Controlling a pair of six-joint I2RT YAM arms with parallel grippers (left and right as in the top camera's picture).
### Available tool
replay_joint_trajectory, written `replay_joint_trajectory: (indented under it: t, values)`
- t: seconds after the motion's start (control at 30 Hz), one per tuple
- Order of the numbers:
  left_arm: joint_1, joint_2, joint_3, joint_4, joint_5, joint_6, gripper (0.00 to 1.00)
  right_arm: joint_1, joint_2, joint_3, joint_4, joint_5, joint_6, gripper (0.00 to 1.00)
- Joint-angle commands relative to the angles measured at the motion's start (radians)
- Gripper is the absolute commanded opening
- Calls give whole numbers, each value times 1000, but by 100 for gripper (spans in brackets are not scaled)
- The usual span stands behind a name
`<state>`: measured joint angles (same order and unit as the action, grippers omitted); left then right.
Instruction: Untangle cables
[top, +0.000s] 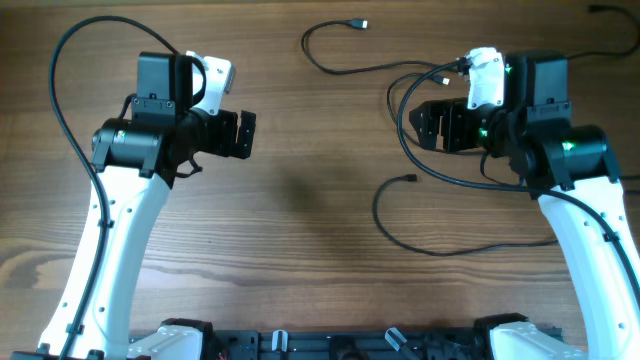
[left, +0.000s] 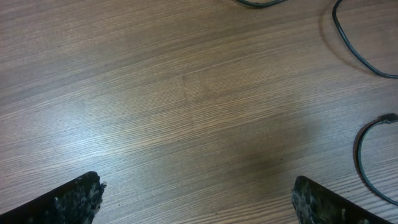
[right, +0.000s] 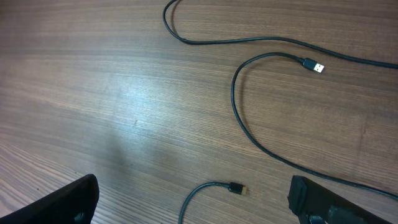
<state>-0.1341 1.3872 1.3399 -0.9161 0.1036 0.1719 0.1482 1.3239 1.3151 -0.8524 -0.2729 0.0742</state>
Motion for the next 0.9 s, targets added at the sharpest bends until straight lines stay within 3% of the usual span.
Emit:
replay_joint_trajectory:
  t: [0.0,0.3,0.5,0.63,0.87]
  values:
    - [7,-13,3,-1,16,15,100,6,10,-1,2,-20,7,100]
    - [8,-26,3,-17,16,15,100,6,10,-1,2,-20,7,100]
    - [7,-156,-21,-31,16,3,100,6,10,-1,2,-20,6,100]
    - [7,-283,-138,98,20,-35,100,6,10,-1,2,-20,7,100]
    - [7,-588,-533,516,20,-166,100,6,10,-1,2,-20,7,100]
